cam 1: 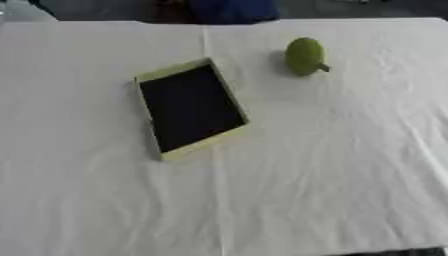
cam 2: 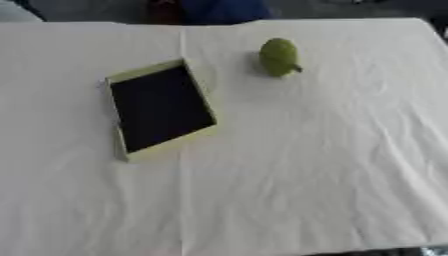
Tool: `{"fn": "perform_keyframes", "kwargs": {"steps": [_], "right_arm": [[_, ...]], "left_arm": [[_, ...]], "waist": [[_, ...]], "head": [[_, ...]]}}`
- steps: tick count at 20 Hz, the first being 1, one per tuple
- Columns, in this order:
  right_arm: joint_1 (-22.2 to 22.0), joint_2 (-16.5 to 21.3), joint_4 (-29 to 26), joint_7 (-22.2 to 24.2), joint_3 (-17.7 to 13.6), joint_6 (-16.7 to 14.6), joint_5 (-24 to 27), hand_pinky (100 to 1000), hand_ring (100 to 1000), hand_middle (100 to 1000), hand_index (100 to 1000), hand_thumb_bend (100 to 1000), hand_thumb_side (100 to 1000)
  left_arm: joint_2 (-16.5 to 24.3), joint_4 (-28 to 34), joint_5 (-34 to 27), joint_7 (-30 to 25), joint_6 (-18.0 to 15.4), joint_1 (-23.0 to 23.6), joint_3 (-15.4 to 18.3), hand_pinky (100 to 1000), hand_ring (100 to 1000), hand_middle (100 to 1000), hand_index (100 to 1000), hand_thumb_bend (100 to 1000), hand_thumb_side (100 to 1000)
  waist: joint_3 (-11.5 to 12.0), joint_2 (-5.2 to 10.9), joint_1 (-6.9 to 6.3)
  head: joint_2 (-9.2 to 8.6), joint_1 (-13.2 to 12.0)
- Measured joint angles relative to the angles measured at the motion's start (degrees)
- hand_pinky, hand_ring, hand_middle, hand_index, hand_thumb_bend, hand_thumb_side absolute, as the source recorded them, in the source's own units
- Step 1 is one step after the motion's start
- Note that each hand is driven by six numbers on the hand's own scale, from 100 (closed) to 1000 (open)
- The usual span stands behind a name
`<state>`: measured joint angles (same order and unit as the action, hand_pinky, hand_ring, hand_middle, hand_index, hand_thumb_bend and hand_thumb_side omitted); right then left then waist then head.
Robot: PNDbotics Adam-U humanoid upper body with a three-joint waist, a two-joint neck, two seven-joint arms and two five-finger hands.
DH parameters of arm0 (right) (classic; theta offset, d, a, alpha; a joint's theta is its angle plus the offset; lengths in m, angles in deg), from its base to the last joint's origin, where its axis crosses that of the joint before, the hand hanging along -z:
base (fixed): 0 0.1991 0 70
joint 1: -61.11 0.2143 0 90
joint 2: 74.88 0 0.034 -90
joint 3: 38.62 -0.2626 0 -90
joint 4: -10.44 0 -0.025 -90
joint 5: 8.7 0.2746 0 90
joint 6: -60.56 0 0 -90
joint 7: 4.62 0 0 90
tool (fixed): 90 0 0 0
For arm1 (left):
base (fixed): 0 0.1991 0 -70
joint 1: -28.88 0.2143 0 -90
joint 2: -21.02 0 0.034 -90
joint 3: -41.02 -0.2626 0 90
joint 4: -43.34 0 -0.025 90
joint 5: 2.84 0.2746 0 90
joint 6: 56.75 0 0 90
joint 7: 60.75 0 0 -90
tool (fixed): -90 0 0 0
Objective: Pick up objects on the table and place them in the box.
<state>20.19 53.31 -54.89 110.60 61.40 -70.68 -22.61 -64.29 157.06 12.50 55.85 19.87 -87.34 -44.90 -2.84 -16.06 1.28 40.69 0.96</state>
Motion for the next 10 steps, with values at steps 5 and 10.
{"fn": "perform_keyframes", "kwargs": {"steps": [5, 10], "right_arm": [[1.54, -1.5, 0.39, 1.83, 1.21, 1.83, -0.32, 881, 940, 894, 918, 389, 254], [3.57, -3.2, 1.7, 3.05, 1.97, 3.05, -0.32, 879, 935, 890, 918, 368, 258]], "left_arm": [[0.0, 0.0, -0.11, -0.07, 0.0, 0.03, -0.01, 723, 689, 658, 810, 527, 100], [-0.01, 0.0, -0.24, -0.11, 0.01, 0.04, -0.05, 722, 693, 657, 809, 525, 100]], "waist": [[0.02, 0.2, 0.16], [0.07, 0.2, 0.19]], "head": [[0.0, 0.27], [0.0, 0.48]]}}
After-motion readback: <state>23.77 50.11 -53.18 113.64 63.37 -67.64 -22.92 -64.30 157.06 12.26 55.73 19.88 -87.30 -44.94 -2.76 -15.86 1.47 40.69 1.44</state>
